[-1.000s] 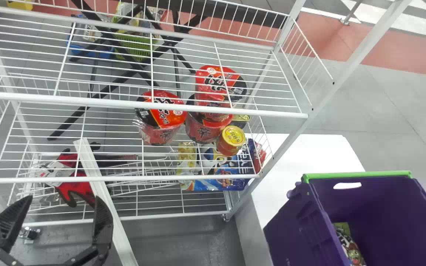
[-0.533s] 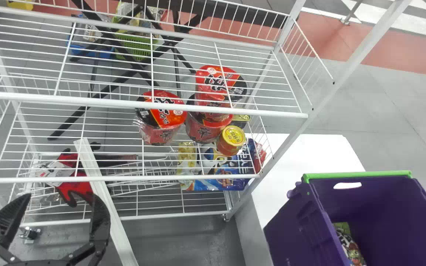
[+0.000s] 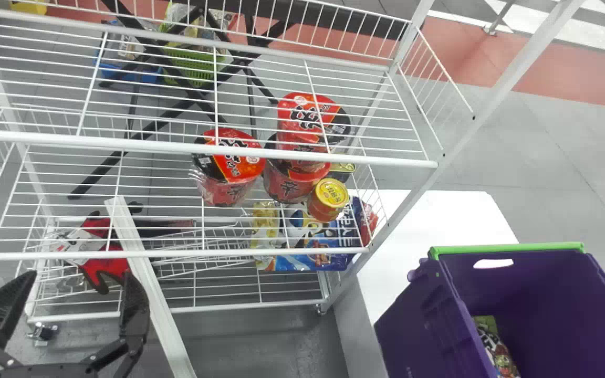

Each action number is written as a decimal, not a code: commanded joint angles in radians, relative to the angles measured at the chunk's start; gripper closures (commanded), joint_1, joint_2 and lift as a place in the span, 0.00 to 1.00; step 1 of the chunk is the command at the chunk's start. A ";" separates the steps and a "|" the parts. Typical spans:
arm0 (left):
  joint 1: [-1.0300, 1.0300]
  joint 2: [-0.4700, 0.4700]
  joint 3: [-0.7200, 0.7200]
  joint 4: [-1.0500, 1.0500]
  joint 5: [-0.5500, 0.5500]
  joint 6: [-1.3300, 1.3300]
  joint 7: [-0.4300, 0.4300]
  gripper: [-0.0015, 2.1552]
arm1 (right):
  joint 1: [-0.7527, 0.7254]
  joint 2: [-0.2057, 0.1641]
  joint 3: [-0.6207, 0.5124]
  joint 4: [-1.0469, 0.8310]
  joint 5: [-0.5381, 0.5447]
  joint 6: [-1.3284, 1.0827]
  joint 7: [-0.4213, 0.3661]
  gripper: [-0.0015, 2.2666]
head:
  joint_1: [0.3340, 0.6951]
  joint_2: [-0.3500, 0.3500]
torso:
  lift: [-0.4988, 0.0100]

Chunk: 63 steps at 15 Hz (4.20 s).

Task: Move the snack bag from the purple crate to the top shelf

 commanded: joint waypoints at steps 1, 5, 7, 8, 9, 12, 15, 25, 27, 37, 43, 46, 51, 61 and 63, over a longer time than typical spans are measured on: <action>-0.003 0.001 -0.002 0.002 0.002 0.000 -0.001 0.04 | 0.002 0.008 0.007 0.002 -0.003 0.012 0.001 0.07 | 1.00 0.00 | 0.06; -0.009 0.001 0.001 0.015 0.005 -0.016 0.001 0.04 | 0.002 0.009 0.020 0.009 0.002 0.021 -0.024 0.09 | 1.00 0.00 | 0.06; -0.014 0.001 0.000 0.025 0.007 -0.028 0.001 0.04 | 0.002 0.009 0.033 0.019 0.003 0.028 -0.032 0.09 | 1.00 0.00 | 0.06; -0.017 0.001 0.000 0.030 0.008 -0.028 -0.001 0.04 | 0.002 0.009 0.043 0.023 0.006 0.031 -0.045 0.09 | 1.00 0.00 | 0.06; -0.019 0.001 0.000 0.032 0.010 -0.028 -0.001 0.04 | 0.002 0.012 0.050 0.025 0.017 0.037 -0.052 0.09 | 1.00 0.00 | 0.06; -0.025 -0.001 0.000 0.042 0.013 -0.028 -0.002 0.04 | 0.002 0.014 0.067 0.037 0.028 0.034 -0.081 0.09 | 1.00 0.00 | 0.06; -0.029 -0.001 0.000 0.048 0.018 -0.028 -0.002 0.04 | -0.001 0.017 0.081 0.040 0.028 0.021 -0.122 0.09 | 1.00 0.00 | 0.06; -0.037 0.001 0.001 0.048 0.025 -0.028 -0.005 0.04 | -0.029 0.040 0.112 0.062 0.034 0.021 -0.133 0.32 | 1.00 0.00 | 0.06; -0.039 0.001 0.001 0.051 0.025 -0.031 -0.004 0.04 | -0.031 0.037 0.112 0.062 0.038 0.034 -0.133 0.77 | 1.00 0.00 | 0.06; -0.039 -0.004 -0.002 0.053 0.025 -0.031 -0.004 0.04 | 0.012 0.058 0.052 -0.127 0.029 0.248 -0.122 0.83 | 1.00 0.00 | 0.06; -0.043 -0.004 -0.012 0.051 0.024 -0.040 -0.004 0.04 | 0.055 0.087 -0.039 -0.258 -0.021 0.297 -0.068 0.83 | 1.00 0.00 | 0.08; -0.043 -0.003 -0.012 0.050 0.024 -0.037 -0.004 0.04 | 0.055 0.089 -0.046 -0.271 -0.038 0.304 -0.061 0.83 | 1.00 0.00 | 0.10; -0.040 -0.003 -0.014 0.050 0.018 -0.037 0.002 0.04 | 0.055 0.091 -0.045 -0.282 -0.038 0.301 -0.062 0.83 | 1.00 0.00 | 0.14; -0.039 -0.010 -0.020 0.059 0.011 -0.031 0.005 0.04 | 0.061 0.107 -0.048 -0.288 -0.038 0.230 -0.078 0.83 | 1.00 0.00 | 0.22; -0.039 -0.010 -0.020 0.059 0.010 -0.031 0.007 0.04 | 0.061 0.107 -0.049 -0.288 -0.038 0.227 -0.078 0.83 | 1.00 0.00 | 0.23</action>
